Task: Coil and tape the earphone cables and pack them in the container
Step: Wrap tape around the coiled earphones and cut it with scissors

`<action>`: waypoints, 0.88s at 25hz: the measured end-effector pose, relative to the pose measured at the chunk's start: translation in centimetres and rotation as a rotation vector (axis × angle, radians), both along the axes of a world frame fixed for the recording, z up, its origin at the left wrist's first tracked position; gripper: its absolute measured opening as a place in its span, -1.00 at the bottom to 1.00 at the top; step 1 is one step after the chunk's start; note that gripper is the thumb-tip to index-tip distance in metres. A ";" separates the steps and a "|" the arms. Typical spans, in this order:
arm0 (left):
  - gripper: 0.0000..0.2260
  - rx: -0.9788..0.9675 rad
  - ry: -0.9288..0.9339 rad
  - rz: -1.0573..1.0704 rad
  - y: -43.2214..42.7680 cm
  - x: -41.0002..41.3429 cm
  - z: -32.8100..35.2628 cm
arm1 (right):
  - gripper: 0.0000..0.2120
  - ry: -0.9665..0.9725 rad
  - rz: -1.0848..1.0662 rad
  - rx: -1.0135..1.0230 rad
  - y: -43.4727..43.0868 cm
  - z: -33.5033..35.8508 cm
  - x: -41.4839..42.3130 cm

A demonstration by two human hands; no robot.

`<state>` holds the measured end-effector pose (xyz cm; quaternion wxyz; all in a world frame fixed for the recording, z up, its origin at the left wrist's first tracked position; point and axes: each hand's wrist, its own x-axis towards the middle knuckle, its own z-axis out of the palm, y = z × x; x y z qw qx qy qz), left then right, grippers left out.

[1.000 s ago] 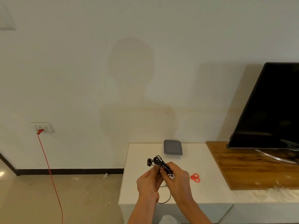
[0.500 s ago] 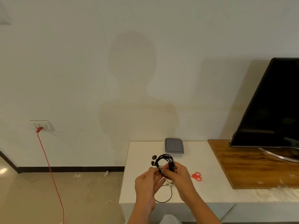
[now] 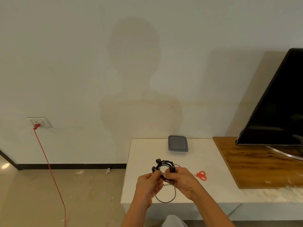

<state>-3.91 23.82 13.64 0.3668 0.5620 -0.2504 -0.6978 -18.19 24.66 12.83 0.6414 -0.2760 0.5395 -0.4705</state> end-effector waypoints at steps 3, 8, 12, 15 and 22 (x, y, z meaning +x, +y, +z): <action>-0.91 0.036 -0.005 -0.035 -1.1 0.1 -0.8 | -0.84 0.114 0.077 0.014 -1.0 -0.6 -0.5; -0.84 -0.056 -0.229 -0.072 -2.4 0.3 -3.4 | -0.75 0.305 0.198 0.039 -2.5 -2.4 -0.5; -0.85 -0.020 -0.230 -0.075 -3.9 0.5 -5.3 | -0.80 0.163 0.109 0.067 -3.3 -4.4 -0.3; -0.83 0.041 -0.136 -0.024 -4.8 0.2 -6.3 | -0.93 0.005 0.015 0.115 -4.0 -5.8 0.0; -0.72 0.186 0.123 -0.012 -8.1 1.8 -9.6 | -0.78 -0.088 0.040 0.265 -7.2 -9.5 -0.8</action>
